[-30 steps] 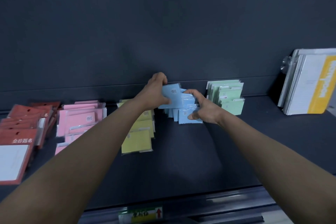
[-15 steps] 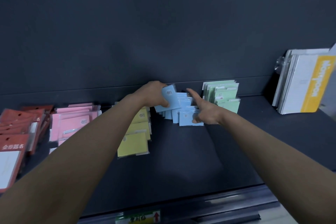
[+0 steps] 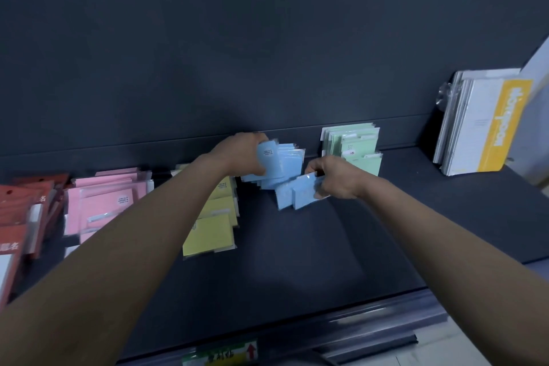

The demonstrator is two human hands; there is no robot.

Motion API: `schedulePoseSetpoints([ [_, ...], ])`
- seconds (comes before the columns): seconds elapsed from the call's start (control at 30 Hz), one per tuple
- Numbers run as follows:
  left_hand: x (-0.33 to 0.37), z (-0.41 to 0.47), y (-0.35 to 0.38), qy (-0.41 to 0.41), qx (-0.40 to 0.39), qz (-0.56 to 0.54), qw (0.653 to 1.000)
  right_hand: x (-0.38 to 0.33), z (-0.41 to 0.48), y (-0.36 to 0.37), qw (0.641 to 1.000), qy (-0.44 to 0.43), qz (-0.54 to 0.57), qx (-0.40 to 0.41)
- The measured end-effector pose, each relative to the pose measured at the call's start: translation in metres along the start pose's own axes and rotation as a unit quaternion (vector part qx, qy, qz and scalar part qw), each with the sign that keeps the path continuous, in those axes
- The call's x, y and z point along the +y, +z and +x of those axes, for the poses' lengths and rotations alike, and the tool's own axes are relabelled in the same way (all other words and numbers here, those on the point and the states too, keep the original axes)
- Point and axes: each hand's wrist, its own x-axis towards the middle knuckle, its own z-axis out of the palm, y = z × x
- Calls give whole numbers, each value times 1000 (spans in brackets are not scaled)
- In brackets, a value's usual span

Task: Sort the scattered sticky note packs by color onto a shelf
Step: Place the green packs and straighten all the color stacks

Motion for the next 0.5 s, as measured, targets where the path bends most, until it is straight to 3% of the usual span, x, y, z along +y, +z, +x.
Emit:
schedulePoseSetpoints([
  [0.13, -1, 0, 16, 24, 15, 63, 998, -4, 6, 9, 997, -17, 57, 40],
  [0.27, -7, -4, 22, 21, -11, 24, 999, -5, 10, 21, 991, 8, 101, 88],
  [0.5, -12, -8, 12, -37, -122, 17, 992, 1, 20, 32, 963, 21, 269, 10],
])
